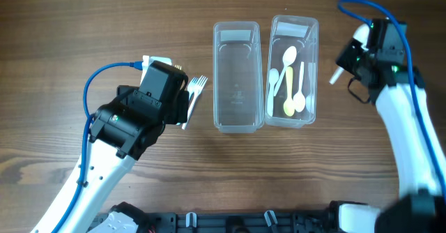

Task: Pack container
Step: 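Drop the white spoon into the right container and withdraw right gripper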

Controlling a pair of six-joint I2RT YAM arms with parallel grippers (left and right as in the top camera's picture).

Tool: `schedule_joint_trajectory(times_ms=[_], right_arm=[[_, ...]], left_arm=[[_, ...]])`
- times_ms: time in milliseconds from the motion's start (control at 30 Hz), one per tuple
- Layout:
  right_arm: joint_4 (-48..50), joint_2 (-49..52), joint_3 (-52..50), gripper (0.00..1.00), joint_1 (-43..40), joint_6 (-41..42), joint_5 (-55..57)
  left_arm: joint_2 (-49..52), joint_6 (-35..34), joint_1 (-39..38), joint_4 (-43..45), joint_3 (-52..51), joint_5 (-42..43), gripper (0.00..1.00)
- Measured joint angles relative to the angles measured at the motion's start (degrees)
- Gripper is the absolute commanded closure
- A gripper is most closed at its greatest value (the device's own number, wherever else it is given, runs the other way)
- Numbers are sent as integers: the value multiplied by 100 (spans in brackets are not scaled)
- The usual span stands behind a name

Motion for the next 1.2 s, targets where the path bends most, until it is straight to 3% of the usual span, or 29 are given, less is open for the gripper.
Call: schedule_joint_trajectory(times_ms=[167,367,400,467,500,567,667,800,1067,1133,1200], right_arm=[[85,-415,7,96,828,-98,-271],[-72,378,4,95,1423,-146,-291],[-94,529,4,91,1445,-149,-291],[-166,892,4,59,1453,-205,-291],[-184,1010,4,52,1453,-216,-291],[-208,1189,2,45,1447,-341,-293],[-260,1102,4,25,1394,-509,-313],[-402,450,76,14,1113,-645,-339],[-785,-2022,494,11,103,-717,-354],[-1069,-2413,518,12,7,-708,-356],[-1346,-2625,518,13,-35,-684,-354]], left_arm=[[0,0,0,0,0,24,0],[0,-46,4,90,0,964,0],[0,-46,4,125,0,1104,0],[0,-61,4,168,0,1388,0],[0,-66,4,175,0,1528,0],[0,-68,4,179,0,1733,0],[0,-81,4,216,0,1976,0],[0,-131,4,444,0,2000,1],[555,-1353,573,413,2,793,0],[968,-1484,966,544,7,918,2],[1545,-1567,1495,710,17,1163,10]])
